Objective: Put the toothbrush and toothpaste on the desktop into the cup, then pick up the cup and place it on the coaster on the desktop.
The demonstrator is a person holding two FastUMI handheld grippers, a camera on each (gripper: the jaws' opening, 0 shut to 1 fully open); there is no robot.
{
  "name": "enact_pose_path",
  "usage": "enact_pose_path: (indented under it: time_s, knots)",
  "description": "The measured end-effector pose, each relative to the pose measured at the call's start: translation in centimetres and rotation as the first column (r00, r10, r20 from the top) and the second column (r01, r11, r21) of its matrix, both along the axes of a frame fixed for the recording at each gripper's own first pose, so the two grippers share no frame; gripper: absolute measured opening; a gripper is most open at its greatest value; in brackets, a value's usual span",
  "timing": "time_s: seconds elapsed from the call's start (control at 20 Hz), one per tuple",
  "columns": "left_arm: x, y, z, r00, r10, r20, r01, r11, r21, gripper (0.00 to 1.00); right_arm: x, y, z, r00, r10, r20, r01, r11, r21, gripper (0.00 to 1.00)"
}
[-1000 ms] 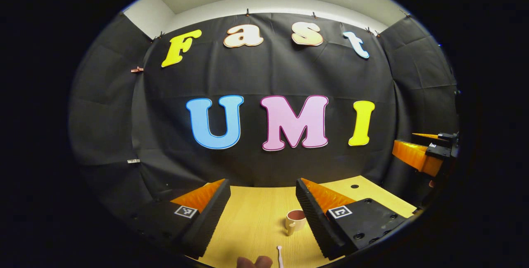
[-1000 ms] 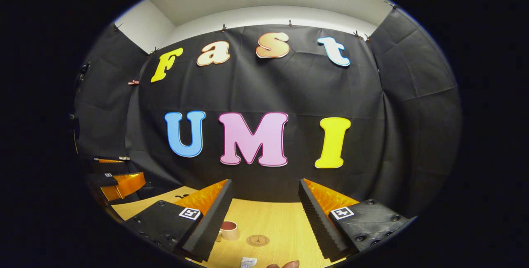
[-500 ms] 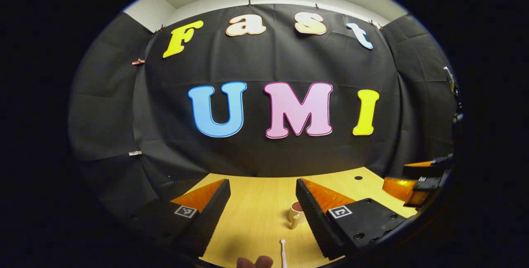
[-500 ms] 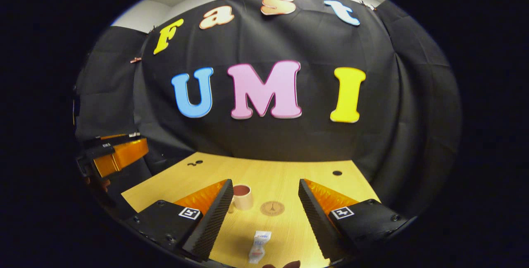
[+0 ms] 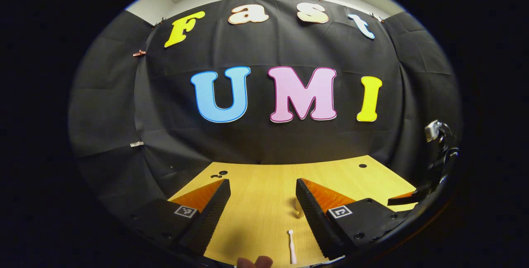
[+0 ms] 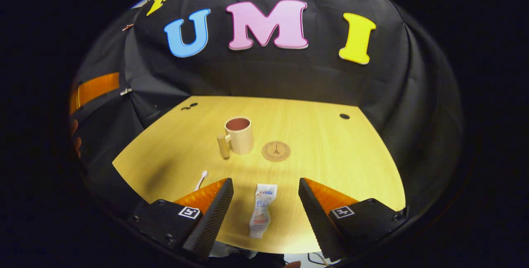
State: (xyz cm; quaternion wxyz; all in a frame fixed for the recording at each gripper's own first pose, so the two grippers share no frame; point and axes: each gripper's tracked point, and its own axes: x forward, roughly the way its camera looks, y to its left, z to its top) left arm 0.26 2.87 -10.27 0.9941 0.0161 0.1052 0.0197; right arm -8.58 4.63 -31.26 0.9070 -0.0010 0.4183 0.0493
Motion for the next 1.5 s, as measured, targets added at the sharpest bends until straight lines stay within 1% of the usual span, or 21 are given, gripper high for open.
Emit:
enact_pose_path:
  time_s: [0.15,0.3,0.5,0.75,0.85,0.9,0.95,1.1,1.2,1.25,1.3,1.35,1.45,1.5]
  knots:
    - [-0.4,0.9,-0.7,1.0,-0.003,-0.013,0.003,1.0,-0.003,0.99,-1.0,0.7,-3.3,0.995,-0.026,-0.101,0.027,1.0,0.012,0.98]
    - [-0.3,2.1,-1.0,1.0,-0.003,-0.014,0.003,1.0,0.001,0.99,-1.7,0.9,-6.5,0.979,-0.055,-0.195,0.055,0.998,-0.008,0.98]
    - [0.4,3.6,-1.5,1.0,0.002,-0.016,-0.002,1.0,-0.007,0.99,-2.2,0.7,-10.0,0.954,-0.09,-0.285,0.083,0.996,-0.034,0.97]
    - [1.2,4.9,-2.1,1.0,-0.002,-0.021,0.002,1.0,-0.011,0.99,-2.4,0.6,-12.9,0.92,-0.125,-0.372,0.105,0.992,-0.074,0.95]
    - [1.4,5.4,-2.7,1.0,-0.002,-0.026,0.002,1.0,-0.011,0.99,-2.6,0.7,-13.8,0.908,-0.132,-0.398,0.106,0.991,-0.086,0.9]
    - [1.5,5.6,-2.8,1.0,-0.002,-0.03,0.001,1.0,-0.012,0.99,-2.7,0.8,-14.1,0.902,-0.136,-0.41,0.109,0.99,-0.09,0.86]
    - [1.6,5.7,-3.0,0.999,-0.002,-0.035,0.001,1.0,-0.015,0.99,-2.8,0.9,-14.4,0.897,-0.142,-0.419,0.113,0.989,-0.093,0.85]
    - [2.0,6.2,-3.5,0.999,0.003,-0.045,-0.004,1.0,-0.019,0.99,-2.9,0.9,-14.9,0.885,-0.152,-0.44,0.121,0.988,-0.099,0.73]
    - [2.4,6.3,-3.8,0.999,0.005,-0.051,-0.006,1.0,-0.023,0.99,-2.7,0.7,-15.1,0.883,-0.158,-0.443,0.124,0.987,-0.104,0.7]
    - [2.4,6.3,-4.1,0.998,0.007,-0.057,-0.008,1.0,-0.023,0.99,-2.6,0.5,-15.0,0.882,-0.166,-0.441,0.133,0.986,-0.104,0.63]
    - [2.5,6.3,-4.3,0.998,0.008,-0.061,-0.01,1.0,-0.024,0.99,-2.6,0.3,-15.1,0.877,-0.174,-0.447,0.141,0.984,-0.106,0.6]
    - [2.5,6.2,-4.4,0.998,0.008,-0.066,-0.01,1.0,-0.025,0.99,-2.6,0.3,-15.0,0.876,-0.176,-0.45,0.146,0.984,-0.1,0.47]
    - [2.6,6.0,-4.9,0.997,0.009,-0.077,-0.012,1.0,-0.027,0.99,-2.7,0.1,-15.0,0.877,-0.159,-0.453,0.129,0.987,-0.096,0.45]
    - [2.6,5.8,-5.0,0.997,0.011,-0.083,-0.014,1.0,-0.028,0.99,-2.6,0.1,-15.0,0.881,-0.155,-0.447,0.127,0.988,-0.093,0.42]
